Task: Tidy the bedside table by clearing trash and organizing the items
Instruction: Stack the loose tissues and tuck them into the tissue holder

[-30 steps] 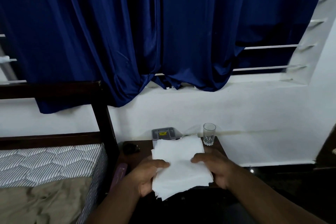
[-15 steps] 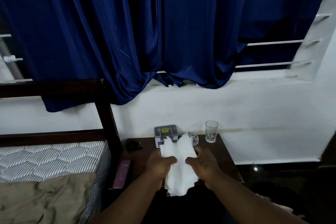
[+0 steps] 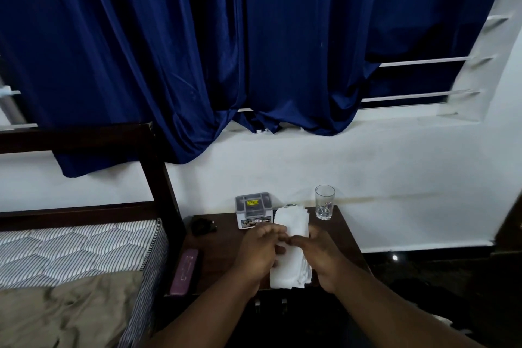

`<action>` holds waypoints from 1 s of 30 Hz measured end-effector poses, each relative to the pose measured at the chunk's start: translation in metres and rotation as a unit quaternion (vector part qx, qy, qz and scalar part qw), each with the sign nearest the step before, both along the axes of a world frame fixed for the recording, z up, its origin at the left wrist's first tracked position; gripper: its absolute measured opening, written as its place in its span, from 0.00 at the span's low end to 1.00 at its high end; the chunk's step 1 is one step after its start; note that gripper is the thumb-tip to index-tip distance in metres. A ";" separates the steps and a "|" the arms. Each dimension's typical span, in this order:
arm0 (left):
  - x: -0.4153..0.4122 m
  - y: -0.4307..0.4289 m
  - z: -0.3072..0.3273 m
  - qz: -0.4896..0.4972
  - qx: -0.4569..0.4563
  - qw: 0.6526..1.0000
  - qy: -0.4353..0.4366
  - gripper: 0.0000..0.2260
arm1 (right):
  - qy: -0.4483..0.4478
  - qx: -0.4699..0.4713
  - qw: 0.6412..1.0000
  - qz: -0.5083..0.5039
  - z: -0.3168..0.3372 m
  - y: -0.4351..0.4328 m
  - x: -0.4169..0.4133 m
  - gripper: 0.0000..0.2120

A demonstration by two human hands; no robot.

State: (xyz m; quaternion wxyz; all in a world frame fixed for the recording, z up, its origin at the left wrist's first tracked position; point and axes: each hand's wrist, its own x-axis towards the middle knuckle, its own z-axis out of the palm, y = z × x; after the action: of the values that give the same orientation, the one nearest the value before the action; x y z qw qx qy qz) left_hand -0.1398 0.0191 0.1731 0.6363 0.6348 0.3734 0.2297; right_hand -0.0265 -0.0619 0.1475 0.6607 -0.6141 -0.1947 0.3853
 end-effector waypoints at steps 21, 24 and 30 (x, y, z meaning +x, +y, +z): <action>0.007 -0.013 -0.006 0.064 0.023 0.997 -0.049 0.08 | 0.037 0.032 0.999 0.022 0.024 -0.008 0.018 0.13; 0.015 -0.006 -0.001 0.084 0.153 0.985 0.006 0.06 | -0.118 -0.086 0.983 -0.108 0.027 0.003 0.018 0.15; 0.033 0.019 -0.002 0.106 0.406 0.906 0.061 0.08 | -0.020 0.040 0.996 -0.082 0.040 0.015 0.015 0.18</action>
State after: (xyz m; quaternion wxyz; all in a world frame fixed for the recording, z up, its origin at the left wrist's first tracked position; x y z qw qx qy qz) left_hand -0.1066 0.0377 0.1707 0.2715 0.8078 0.3509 0.3880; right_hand -0.0118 -0.0468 0.1872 0.7098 -0.6089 -0.1723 0.3095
